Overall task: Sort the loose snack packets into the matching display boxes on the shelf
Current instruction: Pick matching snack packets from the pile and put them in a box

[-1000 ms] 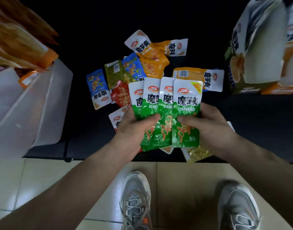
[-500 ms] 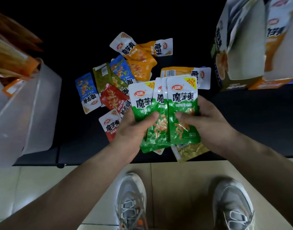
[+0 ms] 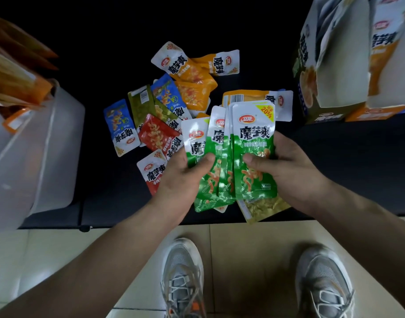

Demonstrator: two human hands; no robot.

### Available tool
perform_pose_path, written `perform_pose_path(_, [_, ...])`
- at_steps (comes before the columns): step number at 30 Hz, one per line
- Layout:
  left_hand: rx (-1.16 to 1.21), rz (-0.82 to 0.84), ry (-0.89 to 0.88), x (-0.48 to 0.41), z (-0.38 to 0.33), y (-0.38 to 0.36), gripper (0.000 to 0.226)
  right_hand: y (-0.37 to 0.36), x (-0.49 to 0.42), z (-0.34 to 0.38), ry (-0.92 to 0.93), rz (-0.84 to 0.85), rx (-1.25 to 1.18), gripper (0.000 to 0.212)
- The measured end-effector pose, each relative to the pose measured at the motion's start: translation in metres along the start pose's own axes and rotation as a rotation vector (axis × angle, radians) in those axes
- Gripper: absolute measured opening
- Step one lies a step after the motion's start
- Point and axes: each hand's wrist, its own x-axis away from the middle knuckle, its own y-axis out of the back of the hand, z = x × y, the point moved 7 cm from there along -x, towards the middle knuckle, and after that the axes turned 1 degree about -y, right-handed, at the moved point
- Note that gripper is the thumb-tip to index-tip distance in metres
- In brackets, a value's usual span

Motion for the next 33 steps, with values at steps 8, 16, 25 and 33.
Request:
perform_pose_path(8, [0.141, 0.043, 0.076, 0.0, 0.007, -0.022, 0.061, -0.028, 0.003, 0.003, 0.025, -0.038, -0.04, 0.035])
perform_pose_path(16, [0.07, 0.099, 0.055, -0.008, -0.013, -0.043, 0.051, -0.02, 0.012, 0.023, 0.015, -0.062, 0.114, 0.051])
perform_pose_path(25, [-0.515, 0.297, -0.02, -0.01, -0.069, -0.1, 0.034, 0.048, 0.039, 0.074, 0.108, -0.049, 0.47, 0.042])
perform_pose_path(33, [-0.628, 0.301, -0.162, -0.035, -0.12, -0.218, 0.027, 0.181, 0.072, 0.115, 0.223, -0.564, 0.508, 0.013])
